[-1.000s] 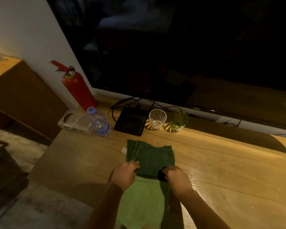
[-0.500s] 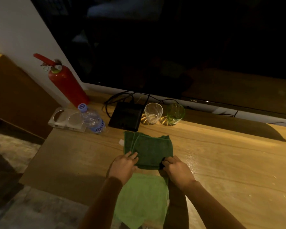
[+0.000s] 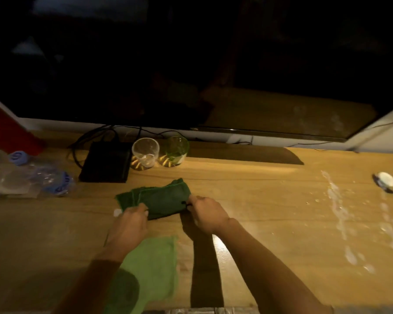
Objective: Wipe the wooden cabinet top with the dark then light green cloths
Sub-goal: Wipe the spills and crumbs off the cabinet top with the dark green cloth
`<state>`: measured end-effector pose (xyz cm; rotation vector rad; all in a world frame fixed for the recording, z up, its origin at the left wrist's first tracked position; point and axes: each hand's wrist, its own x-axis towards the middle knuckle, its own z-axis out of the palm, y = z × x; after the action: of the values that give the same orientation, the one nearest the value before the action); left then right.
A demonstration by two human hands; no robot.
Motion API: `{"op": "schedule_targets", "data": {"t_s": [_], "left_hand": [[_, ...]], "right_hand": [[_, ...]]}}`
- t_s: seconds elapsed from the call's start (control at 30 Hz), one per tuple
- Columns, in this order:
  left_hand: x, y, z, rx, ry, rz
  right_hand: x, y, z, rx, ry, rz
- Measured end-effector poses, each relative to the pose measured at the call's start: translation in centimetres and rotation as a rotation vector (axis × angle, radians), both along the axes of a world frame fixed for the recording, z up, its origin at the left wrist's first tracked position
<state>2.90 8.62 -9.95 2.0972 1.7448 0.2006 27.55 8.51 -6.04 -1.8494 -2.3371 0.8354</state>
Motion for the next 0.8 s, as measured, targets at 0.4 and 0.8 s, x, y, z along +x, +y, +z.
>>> {"op": "schedule_targets", "data": {"t_s": [0.4, 0.8], "left_hand": [[14.1, 6.5, 10.8, 0.13, -0.122, -0.262], [31.1, 8.5, 8.7, 0.282, -0.092, -0.226]], "right_hand": [[17.7, 3.8, 10.7, 0.106, 0.082, -0.115], [33.2, 5.3, 8.7, 0.326, -0.11, -0.05]]}}
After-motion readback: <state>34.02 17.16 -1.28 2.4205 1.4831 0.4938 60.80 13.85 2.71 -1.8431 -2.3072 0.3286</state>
